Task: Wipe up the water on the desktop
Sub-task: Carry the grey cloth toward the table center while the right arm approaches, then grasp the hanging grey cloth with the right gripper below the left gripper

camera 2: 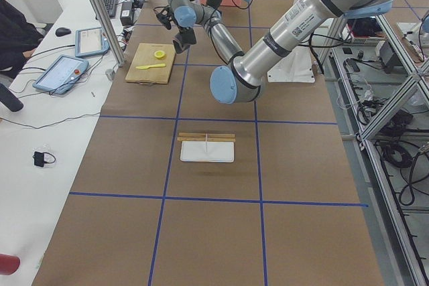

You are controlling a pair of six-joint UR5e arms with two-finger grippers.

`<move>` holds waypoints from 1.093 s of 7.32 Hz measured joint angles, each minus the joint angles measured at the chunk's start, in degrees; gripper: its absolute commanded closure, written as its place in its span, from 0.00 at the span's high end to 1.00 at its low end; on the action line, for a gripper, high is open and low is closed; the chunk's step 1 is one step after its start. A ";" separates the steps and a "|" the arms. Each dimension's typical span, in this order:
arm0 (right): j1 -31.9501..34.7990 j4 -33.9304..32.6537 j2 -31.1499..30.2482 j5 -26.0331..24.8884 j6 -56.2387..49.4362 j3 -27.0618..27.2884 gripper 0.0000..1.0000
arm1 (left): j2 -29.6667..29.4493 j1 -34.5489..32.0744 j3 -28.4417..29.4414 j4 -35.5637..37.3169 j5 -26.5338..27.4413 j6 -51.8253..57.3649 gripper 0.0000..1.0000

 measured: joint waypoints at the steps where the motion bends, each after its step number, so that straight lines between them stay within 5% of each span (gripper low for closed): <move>1: -0.29 -0.02 0.16 -0.43 0.07 -0.06 1.00 | -0.65 1.20 -0.02 -0.04 0.00 -0.57 0.00; 8: -1.09 0.00 0.23 -2.85 0.23 -0.26 1.00 | -1.65 5.85 -1.93 -0.11 -0.48 -1.50 0.00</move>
